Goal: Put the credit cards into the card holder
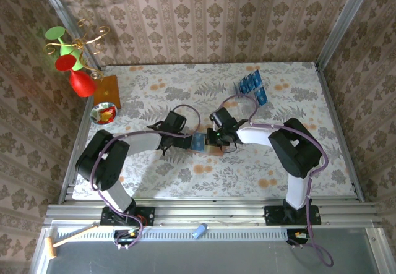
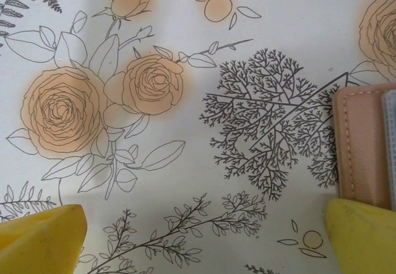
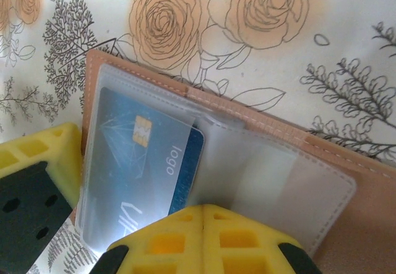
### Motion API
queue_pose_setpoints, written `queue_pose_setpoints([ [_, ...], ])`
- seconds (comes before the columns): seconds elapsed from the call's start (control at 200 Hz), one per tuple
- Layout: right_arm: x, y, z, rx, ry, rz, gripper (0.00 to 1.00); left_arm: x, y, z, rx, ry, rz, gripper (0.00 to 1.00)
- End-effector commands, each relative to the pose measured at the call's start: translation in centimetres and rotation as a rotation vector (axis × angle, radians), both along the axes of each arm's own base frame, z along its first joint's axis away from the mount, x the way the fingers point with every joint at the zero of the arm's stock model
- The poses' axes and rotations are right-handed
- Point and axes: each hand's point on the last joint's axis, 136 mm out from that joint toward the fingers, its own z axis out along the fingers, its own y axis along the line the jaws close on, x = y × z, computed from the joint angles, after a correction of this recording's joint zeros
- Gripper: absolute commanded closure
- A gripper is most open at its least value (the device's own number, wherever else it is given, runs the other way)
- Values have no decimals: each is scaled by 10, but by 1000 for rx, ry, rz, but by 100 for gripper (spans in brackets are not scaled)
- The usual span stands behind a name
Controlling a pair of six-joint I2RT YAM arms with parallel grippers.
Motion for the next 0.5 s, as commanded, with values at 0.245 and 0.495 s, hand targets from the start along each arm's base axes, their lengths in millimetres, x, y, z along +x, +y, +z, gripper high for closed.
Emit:
queue_pose_setpoints([
  [0.245,12,-7,26,-46,-48,1,94,-11,26,9,8,-17,36,0],
  [0.495,17,-17,38,-51,-66,-6,93,-16,32,18,-20,-35,61,0],
])
